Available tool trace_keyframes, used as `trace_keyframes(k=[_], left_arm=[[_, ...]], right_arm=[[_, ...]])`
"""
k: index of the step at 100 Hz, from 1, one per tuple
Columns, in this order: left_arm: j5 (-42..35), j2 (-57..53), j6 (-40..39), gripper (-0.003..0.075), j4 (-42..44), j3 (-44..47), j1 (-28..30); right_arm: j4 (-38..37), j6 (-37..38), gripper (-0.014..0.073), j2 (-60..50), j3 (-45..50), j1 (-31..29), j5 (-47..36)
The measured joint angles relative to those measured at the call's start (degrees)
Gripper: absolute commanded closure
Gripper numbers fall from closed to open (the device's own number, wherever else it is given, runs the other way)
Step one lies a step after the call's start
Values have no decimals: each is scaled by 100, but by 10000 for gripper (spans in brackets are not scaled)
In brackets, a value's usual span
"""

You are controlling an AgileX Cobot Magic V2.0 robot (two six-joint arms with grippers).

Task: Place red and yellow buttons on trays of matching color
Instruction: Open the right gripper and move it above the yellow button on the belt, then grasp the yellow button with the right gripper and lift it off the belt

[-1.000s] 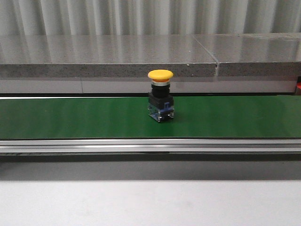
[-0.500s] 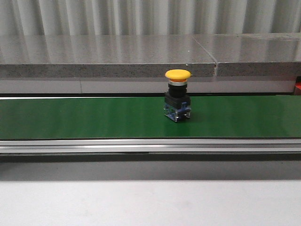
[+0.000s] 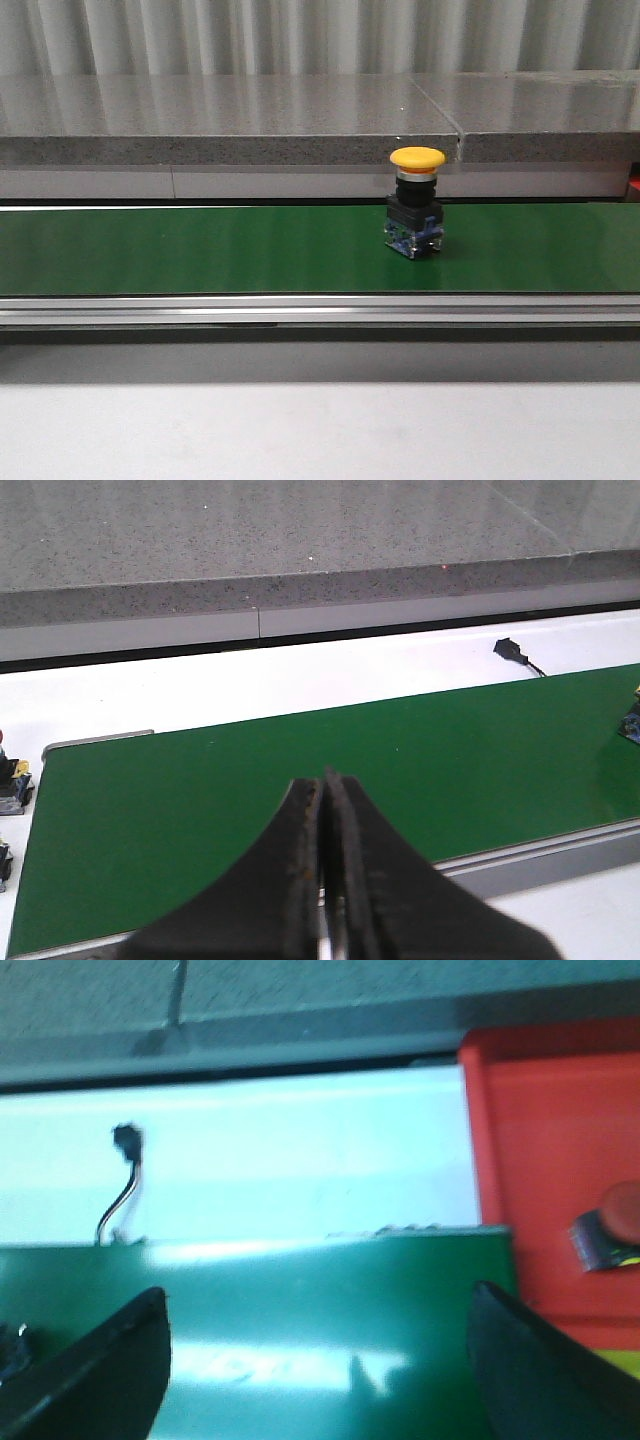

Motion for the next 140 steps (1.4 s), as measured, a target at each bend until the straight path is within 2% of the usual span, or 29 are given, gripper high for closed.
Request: trace_keyframes(k=[17, 49, 78, 105, 114, 133, 140], left_arm=[[0, 0, 0, 740, 0, 0, 0], [0, 0, 0, 740, 0, 0, 0], [0, 0, 0, 740, 0, 0, 0], [0, 0, 0, 740, 0, 0, 0], [0, 0, 0, 740, 0, 0, 0], [0, 0, 0, 740, 0, 0, 0], [0, 0, 0, 740, 0, 0, 0]], right_arm=[[0, -285, -8, -86, 330, 679, 552], [-277, -444, -8, 195, 447, 1964, 495], [-387, -456, -8, 1052, 447, 2669, -76], [-395, -490, 3, 1621, 447, 3013, -875], [-395, -490, 71, 1737, 447, 3036, -1081], [-395, -490, 378, 1882, 447, 3036, -1302], [-395, -490, 442, 1882, 447, 3036, -1315]])
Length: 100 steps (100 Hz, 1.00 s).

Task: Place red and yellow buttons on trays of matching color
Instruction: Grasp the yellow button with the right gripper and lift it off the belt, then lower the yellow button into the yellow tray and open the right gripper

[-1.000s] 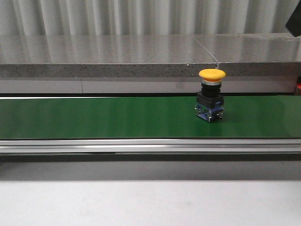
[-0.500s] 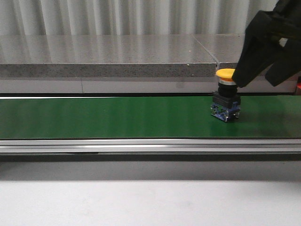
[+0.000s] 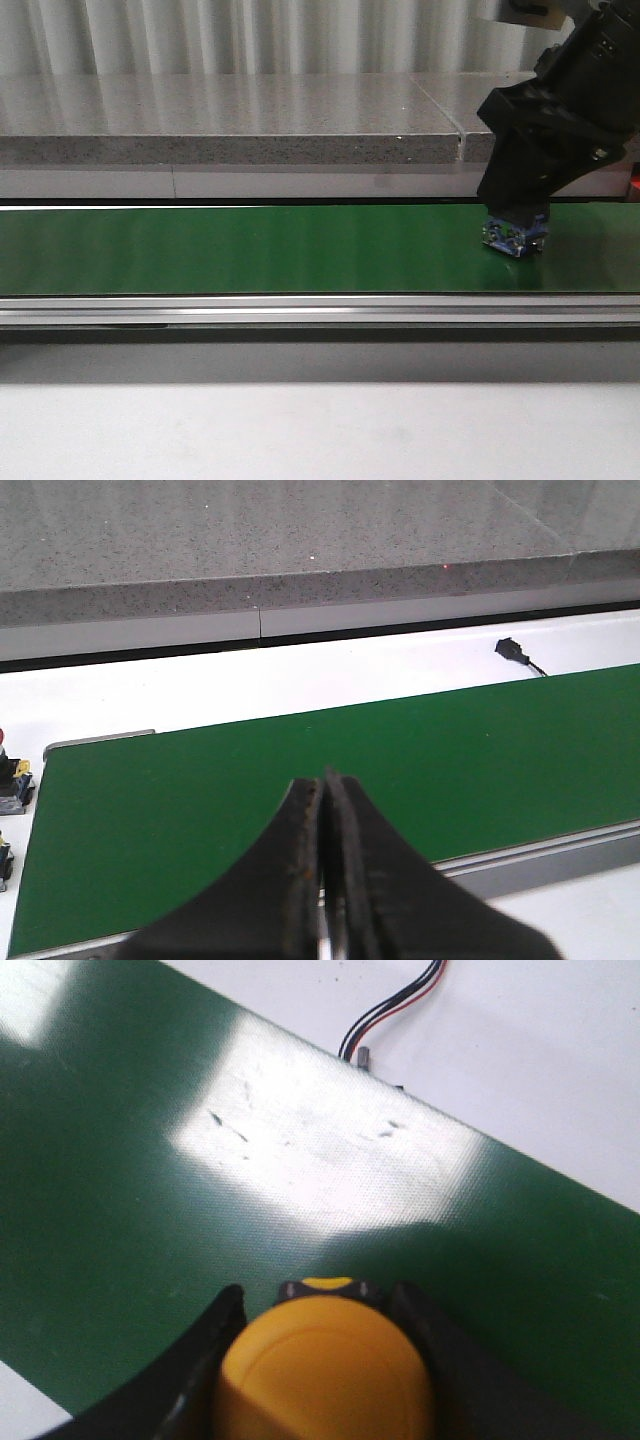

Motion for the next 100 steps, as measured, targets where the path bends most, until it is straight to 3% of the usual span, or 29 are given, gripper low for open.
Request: trace_keyframes(k=[32, 51, 72, 100], left_arm=[[0, 0, 0, 740, 0, 0, 0], [0, 0, 0, 740, 0, 0, 0], [0, 0, 0, 740, 0, 0, 0], [0, 0, 0, 740, 0, 0, 0]], right_arm=[[-5, 510, 482, -149, 0, -12, 176], [-251, 996, 482, -744, 0, -389, 375], [-1122, 1807, 482, -1426, 0, -1392, 678], [-1873, 2652, 482, -1664, 0, -3532, 878]])
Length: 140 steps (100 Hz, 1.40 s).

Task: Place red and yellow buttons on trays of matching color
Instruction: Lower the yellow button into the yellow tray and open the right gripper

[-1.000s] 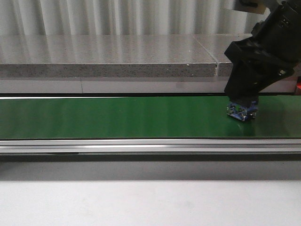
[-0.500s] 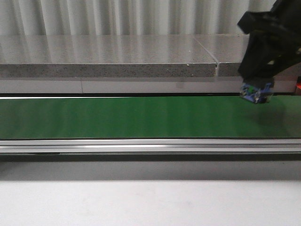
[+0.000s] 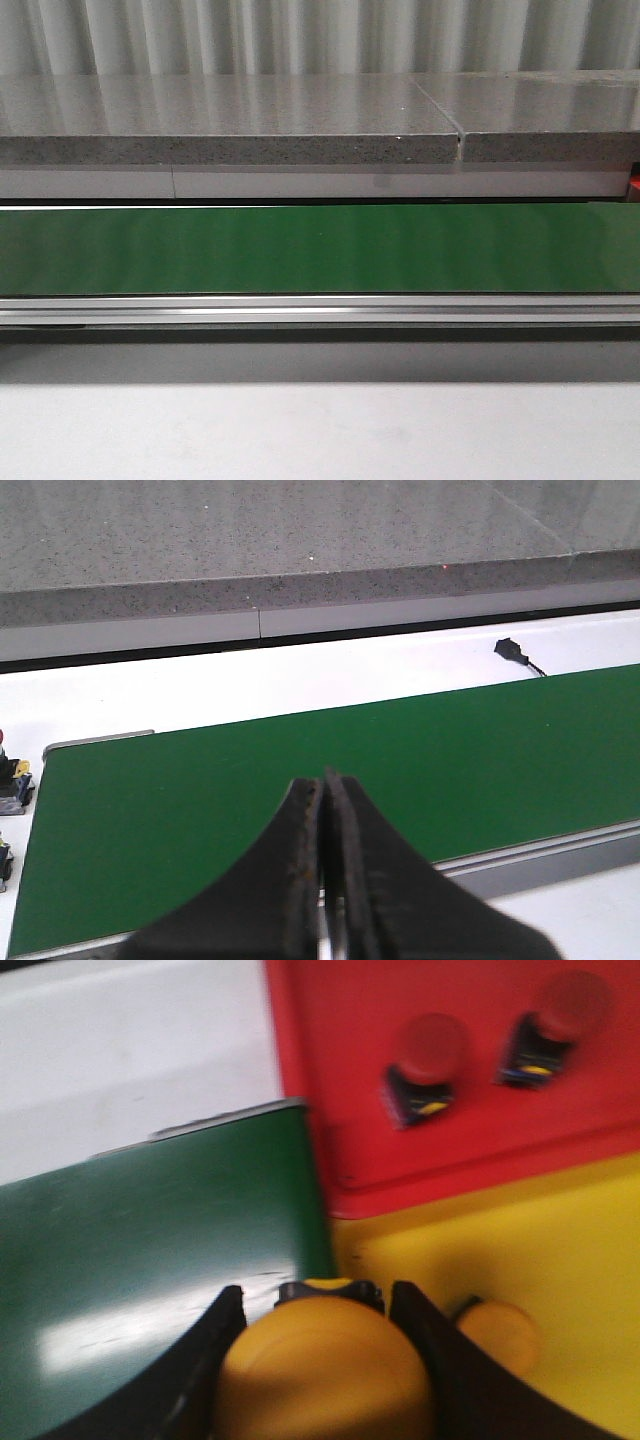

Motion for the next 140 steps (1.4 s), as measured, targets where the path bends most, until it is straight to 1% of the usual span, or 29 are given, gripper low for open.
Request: trace_keyframes(k=[14, 21, 33, 63, 91, 140], left_arm=[[0, 0, 0, 740, 0, 0, 0], [0, 0, 0, 740, 0, 0, 0], [0, 0, 0, 740, 0, 0, 0], [0, 0, 0, 740, 0, 0, 0], [0, 0, 0, 740, 0, 0, 0], [0, 0, 0, 740, 0, 0, 0]], right_arm=[[-38, 401, 482, 0, 0, -970, -81], [-51, 552, 482, 57, 0, -1302, -231], [-51, 727, 482, 321, 0, -1625, -459], [-51, 773, 482, 1230, 13, -1721, -783], [-51, 778, 482, 1733, 13, -1721, -1186], [-65, 788, 478, 2553, 13, -1788, -1437]])
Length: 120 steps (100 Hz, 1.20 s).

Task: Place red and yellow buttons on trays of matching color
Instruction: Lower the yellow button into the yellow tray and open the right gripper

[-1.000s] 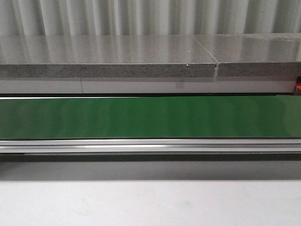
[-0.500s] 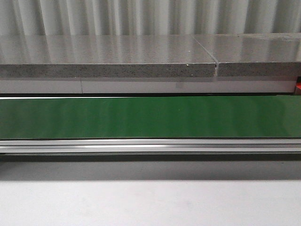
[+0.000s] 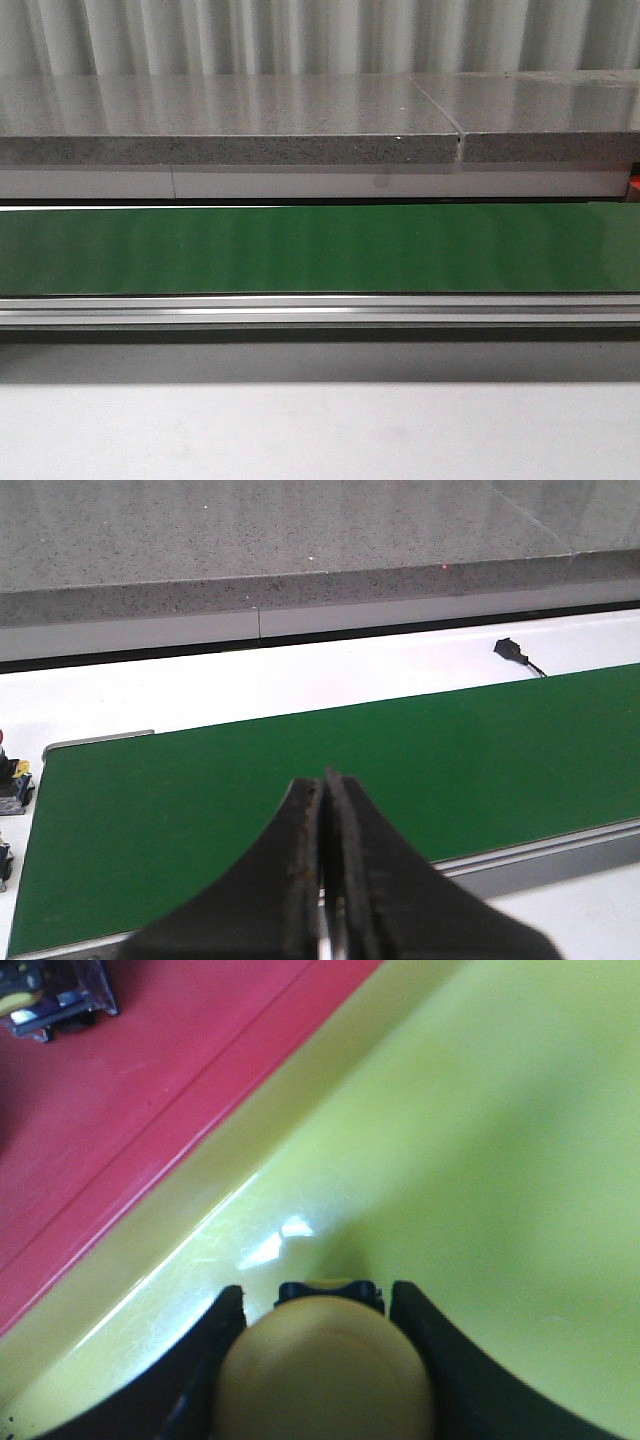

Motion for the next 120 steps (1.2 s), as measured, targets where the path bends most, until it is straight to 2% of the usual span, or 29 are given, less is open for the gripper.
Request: trace_keyframes(k=[10, 29, 39, 59, 89, 101, 120], left_arm=[[0, 0, 0, 740, 0, 0, 0], [0, 0, 0, 740, 0, 0, 0], [0, 0, 0, 740, 0, 0, 0], [0, 0, 0, 740, 0, 0, 0], [0, 0, 0, 740, 0, 0, 0], [0, 0, 0, 740, 0, 0, 0], [0, 0, 0, 740, 0, 0, 0]], right_arm=[[0, 0, 419, 52, 0, 0, -3], [0, 0, 139, 65, 0, 0, -28], [0, 0, 61, 65, 0, 0, -63], [-4, 27, 57, -59, 0, 0, -63], [34, 73, 57, -1124, 0, 155, -65], [34, 85, 57, -1514, 0, 676, -16], [61, -162, 76, -2230, 0, 2071, 9]])
